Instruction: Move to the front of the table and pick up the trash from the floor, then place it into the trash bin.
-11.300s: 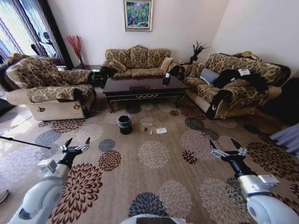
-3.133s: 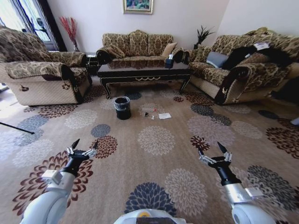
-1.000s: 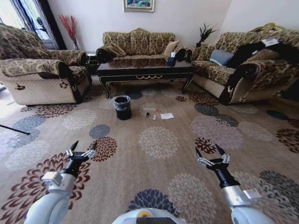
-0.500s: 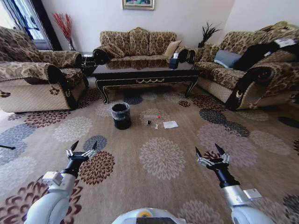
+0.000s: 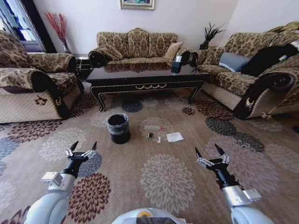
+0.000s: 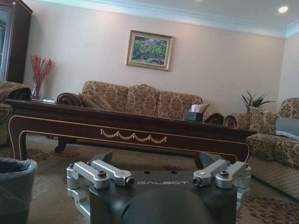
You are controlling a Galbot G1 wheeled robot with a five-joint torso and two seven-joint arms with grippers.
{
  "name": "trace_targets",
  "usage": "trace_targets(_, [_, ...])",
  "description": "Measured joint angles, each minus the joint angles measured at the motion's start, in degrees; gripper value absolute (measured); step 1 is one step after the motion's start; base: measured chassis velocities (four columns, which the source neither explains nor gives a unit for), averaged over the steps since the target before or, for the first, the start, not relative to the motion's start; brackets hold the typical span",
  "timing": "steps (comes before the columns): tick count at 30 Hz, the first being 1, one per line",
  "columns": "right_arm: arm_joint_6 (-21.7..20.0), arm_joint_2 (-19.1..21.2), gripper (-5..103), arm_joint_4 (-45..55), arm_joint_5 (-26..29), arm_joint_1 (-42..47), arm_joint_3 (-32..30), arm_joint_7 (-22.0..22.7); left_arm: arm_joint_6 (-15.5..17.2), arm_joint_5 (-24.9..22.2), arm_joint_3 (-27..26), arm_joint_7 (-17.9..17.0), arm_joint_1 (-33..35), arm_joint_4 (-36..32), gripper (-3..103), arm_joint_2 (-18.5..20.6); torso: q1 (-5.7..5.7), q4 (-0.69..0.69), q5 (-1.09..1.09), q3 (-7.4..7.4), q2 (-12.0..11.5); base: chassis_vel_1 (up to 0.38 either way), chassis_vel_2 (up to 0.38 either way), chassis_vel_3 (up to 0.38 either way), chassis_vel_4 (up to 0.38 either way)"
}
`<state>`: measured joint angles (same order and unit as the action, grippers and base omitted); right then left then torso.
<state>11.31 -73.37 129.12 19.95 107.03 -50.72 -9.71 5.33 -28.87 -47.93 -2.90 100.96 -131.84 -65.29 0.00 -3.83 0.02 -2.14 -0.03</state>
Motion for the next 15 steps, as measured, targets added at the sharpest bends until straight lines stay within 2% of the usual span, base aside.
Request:
trace_targets(2, [0.00, -0.01, 100, 0.05, -0.09, 0.01, -0.01, 0.00, 0.00, 0.06, -0.01, 0.00, -0.05, 0.00, 100, 0.00, 0.00, -0.01, -0.06, 0.00, 0.00, -0.311, 0.290, 0.295, -0.313])
trace_targets(6, [-0.02, -0.02, 100, 0.06, -0.20, -0.04, 0.01, 0.07, 0.01, 0.15, -0.11, -0.06, -0.07, 0.00, 100, -0.03, 0.01, 0.01, 0.04, -0.02, -0.01, -0.287, 0.297, 0.294, -0.284])
trace_targets(8, [-0.03, -0.02, 100, 0.07, -0.25, -0.04, 0.02, 0.09, 0.04, 0.17, -0.14, -0.07, -0.05, 0.05, 100, -0.04, 0.00, -0.01, -0.06, -0.02, -0.01, -0.271, 0.258, 0.278, -0.242])
trace_targets(10, [-0.03, -0.03, 100, 0.09, -0.36, -0.02, 0.02, 0.11, 0.07, 0.21, -0.15, -0.07, -0.02, 0.09, 100, -0.05, 0.00, -0.01, -0.07, -0.02, 0.00, -0.252, 0.224, 0.208, -0.264])
trace_targets(12, [-0.07, -0.12, 100, 0.09, -0.83, -0.02, 0.05, 0.26, 0.22, 0.45, -0.17, -0.12, -0.02, 0.14, 100, -0.06, 0.00, 0.00, 0.04, -0.02, 0.00, -0.207, 0.256, 0.217, -0.214])
trace_targets(15, [-0.08, -0.25, 100, 0.07, -1.36, -0.02, 0.08, 0.44, 0.43, 0.87, -0.17, -0.25, -0.05, 0.42, 100, -0.07, 0.00, 0.00, -0.06, -0.02, 0.00, -0.204, 0.197, 0.217, -0.190])
